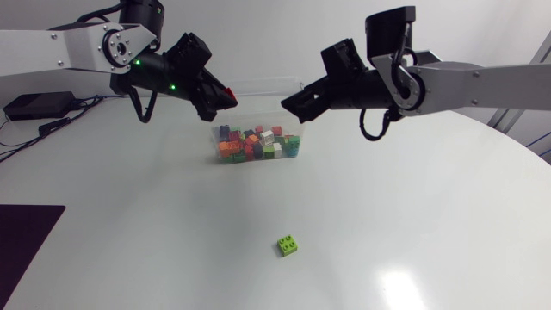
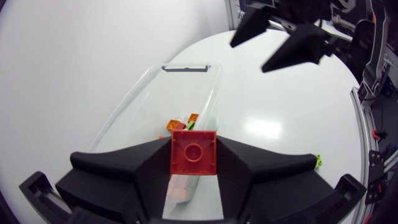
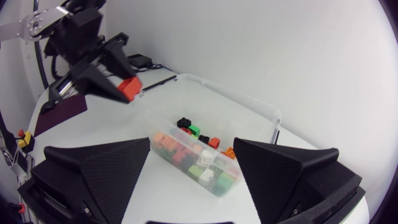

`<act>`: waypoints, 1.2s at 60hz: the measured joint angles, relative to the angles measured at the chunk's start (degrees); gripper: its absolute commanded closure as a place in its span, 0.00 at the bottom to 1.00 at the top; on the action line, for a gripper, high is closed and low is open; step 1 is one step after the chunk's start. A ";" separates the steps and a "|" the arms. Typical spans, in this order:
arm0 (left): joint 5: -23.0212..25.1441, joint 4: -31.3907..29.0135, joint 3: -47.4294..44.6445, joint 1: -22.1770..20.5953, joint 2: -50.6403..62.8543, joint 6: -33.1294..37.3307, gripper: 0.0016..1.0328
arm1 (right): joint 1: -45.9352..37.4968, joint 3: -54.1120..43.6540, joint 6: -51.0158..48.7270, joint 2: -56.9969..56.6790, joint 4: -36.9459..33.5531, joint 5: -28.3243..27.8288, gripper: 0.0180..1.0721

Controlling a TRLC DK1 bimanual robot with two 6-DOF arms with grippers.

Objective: Place the duplo bricks in the container

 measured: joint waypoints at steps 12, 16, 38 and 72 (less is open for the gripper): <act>-3.69 1.16 8.48 0.22 5.90 -6.34 0.74 | 1.27 -13.60 -1.88 -7.61 -0.24 -0.44 0.07; -5.16 2.69 10.23 0.22 7.28 -8.33 0.74 | 1.97 -16.76 -2.84 -8.87 -1.44 -0.44 0.07; -16.74 4.28 23.04 -0.35 19.04 -16.70 0.05 | 7.13 -22.88 -12.94 -10.03 -11.30 -0.50 0.07; -35.71 5.53 21.73 -2.05 15.37 -24.22 0.05 | 19.17 -16.94 -43.23 -1.49 -31.23 9.77 0.07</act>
